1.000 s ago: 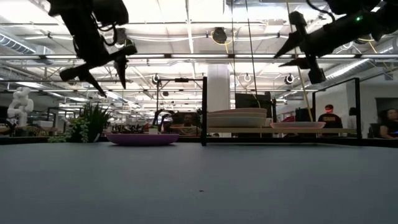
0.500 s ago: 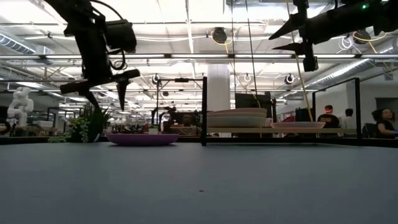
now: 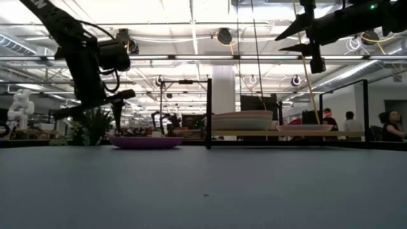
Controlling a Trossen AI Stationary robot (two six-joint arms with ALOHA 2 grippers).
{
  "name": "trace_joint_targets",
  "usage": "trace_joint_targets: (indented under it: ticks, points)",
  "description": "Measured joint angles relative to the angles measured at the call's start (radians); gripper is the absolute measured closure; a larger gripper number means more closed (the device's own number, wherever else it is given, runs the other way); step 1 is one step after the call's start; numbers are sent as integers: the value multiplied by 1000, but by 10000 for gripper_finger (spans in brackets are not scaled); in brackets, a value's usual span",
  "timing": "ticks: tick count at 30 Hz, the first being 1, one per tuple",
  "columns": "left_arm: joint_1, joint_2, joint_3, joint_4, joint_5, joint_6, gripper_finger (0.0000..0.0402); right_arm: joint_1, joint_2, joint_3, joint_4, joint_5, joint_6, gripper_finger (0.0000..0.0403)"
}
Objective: Place and stack plates onto a shelf
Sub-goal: Stack the purple plate on top of the orange plate on the shelf
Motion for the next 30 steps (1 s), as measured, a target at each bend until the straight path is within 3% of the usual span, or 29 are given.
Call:
trace_joint_targets:
  ticks: [3, 12, 30]
  points:
    - [0, 0, -32, 80, 0, -2, 149, 0, 0, 0, -6, 0, -2, 287]
    - [0, 0, -91, 98, -15, -26, 149, 0, 0, 0, -18, 0, -2, 287]
    - [0, 3, -97, 161, -64, -111, 149, 0, 0, 0, -42, 0, -2, 287]
